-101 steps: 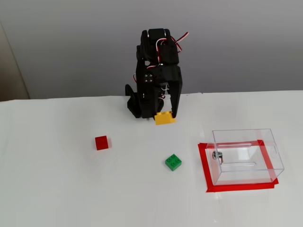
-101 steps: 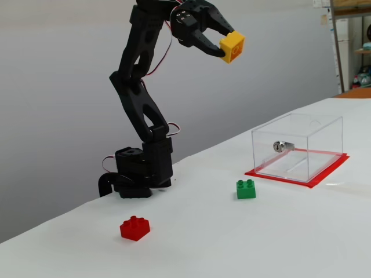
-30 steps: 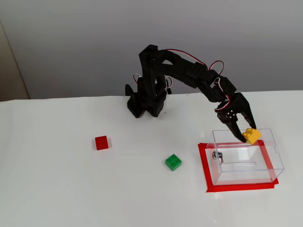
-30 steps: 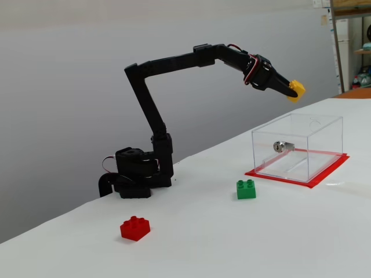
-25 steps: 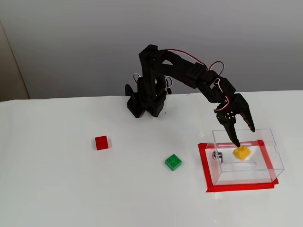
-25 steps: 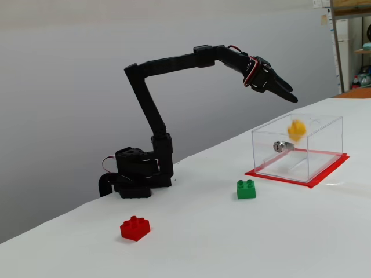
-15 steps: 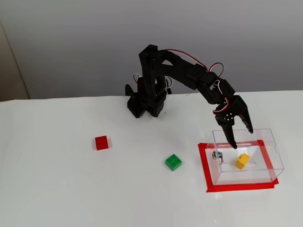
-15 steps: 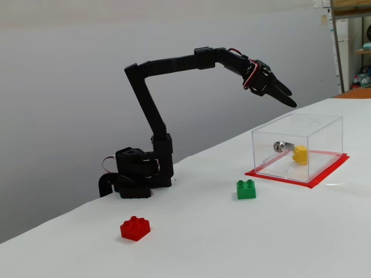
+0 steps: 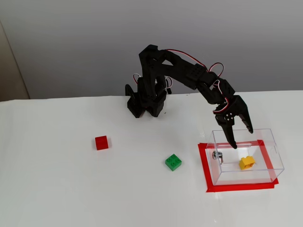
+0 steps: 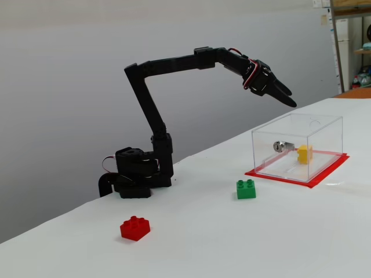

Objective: Pick the yellow lego brick and place it into the transparent box

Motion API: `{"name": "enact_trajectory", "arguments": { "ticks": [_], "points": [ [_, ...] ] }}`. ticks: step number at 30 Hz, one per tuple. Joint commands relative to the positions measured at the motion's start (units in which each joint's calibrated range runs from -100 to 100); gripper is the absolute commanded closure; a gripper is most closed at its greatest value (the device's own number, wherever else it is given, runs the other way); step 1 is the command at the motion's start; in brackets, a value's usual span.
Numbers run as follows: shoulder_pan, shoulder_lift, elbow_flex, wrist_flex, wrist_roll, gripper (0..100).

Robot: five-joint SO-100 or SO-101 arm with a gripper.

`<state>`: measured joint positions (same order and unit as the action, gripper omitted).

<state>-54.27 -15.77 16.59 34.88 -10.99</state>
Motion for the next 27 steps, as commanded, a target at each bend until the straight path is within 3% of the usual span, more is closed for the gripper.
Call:
{"name": "enact_trajectory", "arguments": {
  "ticks": [1,7,15,27],
  "points": [
    [0.3,-1.1,-0.5,-0.8,0.1,71],
    [0.9,-1.1,-0.6,-0.8,0.2,71],
    [3.4,-2.7,-1.0,-0.8,0.3,93],
    [12.0,-10.1,-0.1,1.0,0.3,99]
  ]
}}
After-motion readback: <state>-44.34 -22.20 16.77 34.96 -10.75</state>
